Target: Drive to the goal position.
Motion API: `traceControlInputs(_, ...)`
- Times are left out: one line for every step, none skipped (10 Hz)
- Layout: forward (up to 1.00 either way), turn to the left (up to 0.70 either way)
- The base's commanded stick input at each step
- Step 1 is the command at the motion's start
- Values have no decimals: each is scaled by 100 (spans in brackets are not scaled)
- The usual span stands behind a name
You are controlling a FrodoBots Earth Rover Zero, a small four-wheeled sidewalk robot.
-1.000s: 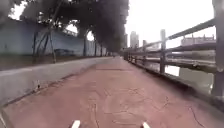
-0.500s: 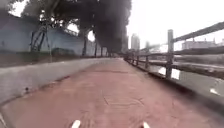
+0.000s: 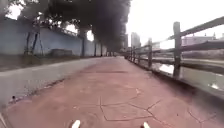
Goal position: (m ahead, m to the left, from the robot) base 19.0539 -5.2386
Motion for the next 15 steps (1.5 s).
traceControlInputs(70,0)
traceControlInputs(70,0)
traceControlInputs(70,0)
traceControlInputs(70,0)
traceControlInputs(70,0)
traceControlInputs(70,0)
traceControlInputs(70,0)
traceControlInputs(70,0)
traceControlInputs(70,0)
traceControlInputs(70,0)
traceControlInputs(70,0)
traceControlInputs(70,0)
traceControlInputs(70,0)
traceControlInputs(70,0)
traceControlInputs(70,0)
